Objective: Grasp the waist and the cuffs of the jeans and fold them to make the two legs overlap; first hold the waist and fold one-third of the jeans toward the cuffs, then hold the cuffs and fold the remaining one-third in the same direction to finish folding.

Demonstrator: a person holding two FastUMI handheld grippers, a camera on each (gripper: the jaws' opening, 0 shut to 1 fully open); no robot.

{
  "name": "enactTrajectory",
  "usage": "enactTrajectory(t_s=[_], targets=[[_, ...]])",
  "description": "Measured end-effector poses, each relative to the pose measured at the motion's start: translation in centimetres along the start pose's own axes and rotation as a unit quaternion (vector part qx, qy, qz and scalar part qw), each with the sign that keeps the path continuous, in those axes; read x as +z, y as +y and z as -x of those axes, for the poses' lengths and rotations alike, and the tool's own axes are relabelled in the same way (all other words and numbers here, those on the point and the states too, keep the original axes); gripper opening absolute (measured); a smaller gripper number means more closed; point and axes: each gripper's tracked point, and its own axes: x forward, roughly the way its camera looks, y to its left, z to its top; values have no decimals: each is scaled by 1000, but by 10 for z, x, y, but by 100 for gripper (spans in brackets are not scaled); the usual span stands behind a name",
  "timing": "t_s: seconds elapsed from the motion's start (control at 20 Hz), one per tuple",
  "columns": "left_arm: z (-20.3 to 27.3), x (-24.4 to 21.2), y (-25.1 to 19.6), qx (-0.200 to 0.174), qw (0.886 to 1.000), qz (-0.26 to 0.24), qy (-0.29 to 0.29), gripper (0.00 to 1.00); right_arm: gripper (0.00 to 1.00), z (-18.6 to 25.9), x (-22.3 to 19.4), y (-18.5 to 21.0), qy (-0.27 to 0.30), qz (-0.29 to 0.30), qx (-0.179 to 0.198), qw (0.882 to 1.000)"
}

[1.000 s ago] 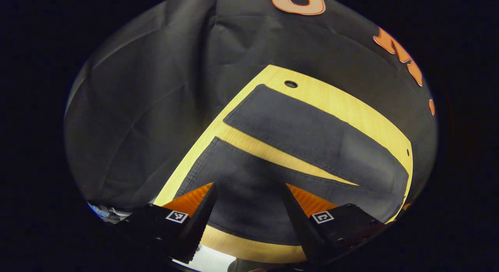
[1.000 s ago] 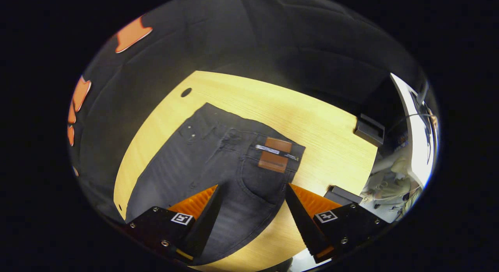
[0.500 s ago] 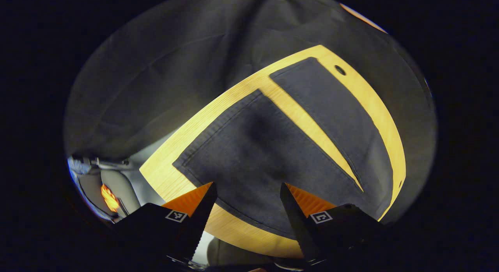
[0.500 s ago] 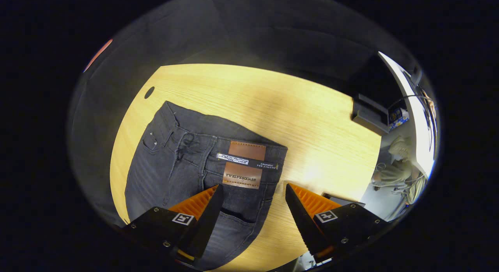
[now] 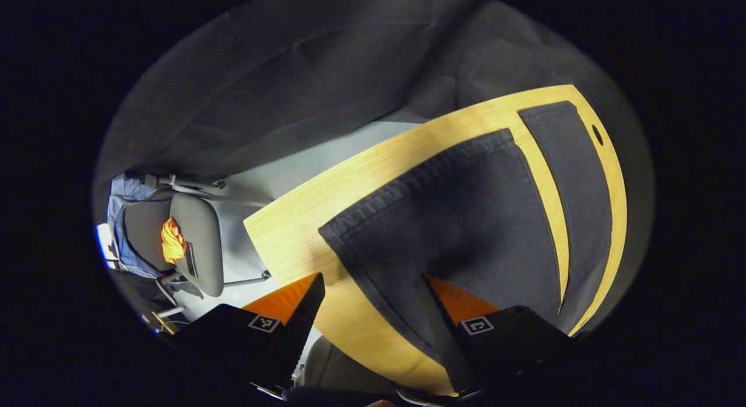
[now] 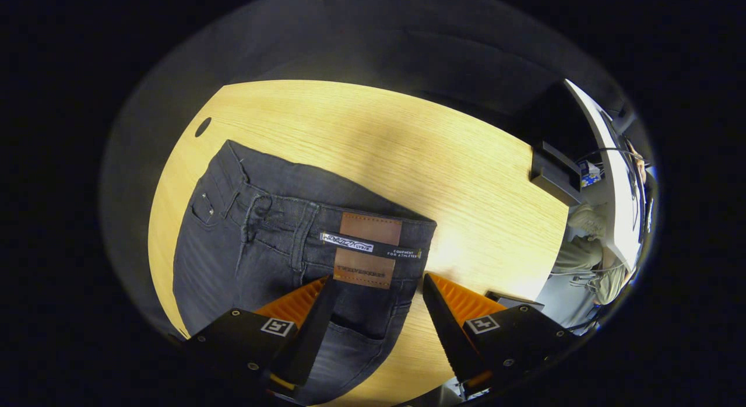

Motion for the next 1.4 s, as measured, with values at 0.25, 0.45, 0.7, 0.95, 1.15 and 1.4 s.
enactTrajectory(t_s=[0.25,0.45,0.7,0.95,1.15,1.4], targets=[[-7,7,0,-23,999,0,-25,94,89,-3,-4,-1,-15,46,-20,999],[-19,14,-1,-44,996,-35,-68,35,55,-1,-4,6,1,-3,37,999],[-7,25,-33,-148,982,-44,-105,1,10,13,-6,36,33,-147,196,969],[23,42,-63,-232,963,-33,-136,1,9,30,3,36,11,-149,264,953],[66,57,-89,-280,947,-39,-155,1,9,47,16,37,-1,-165,301,939],[96,76,-121,-307,932,-70,-181,1,9,68,27,24,-8,-158,330,930]])
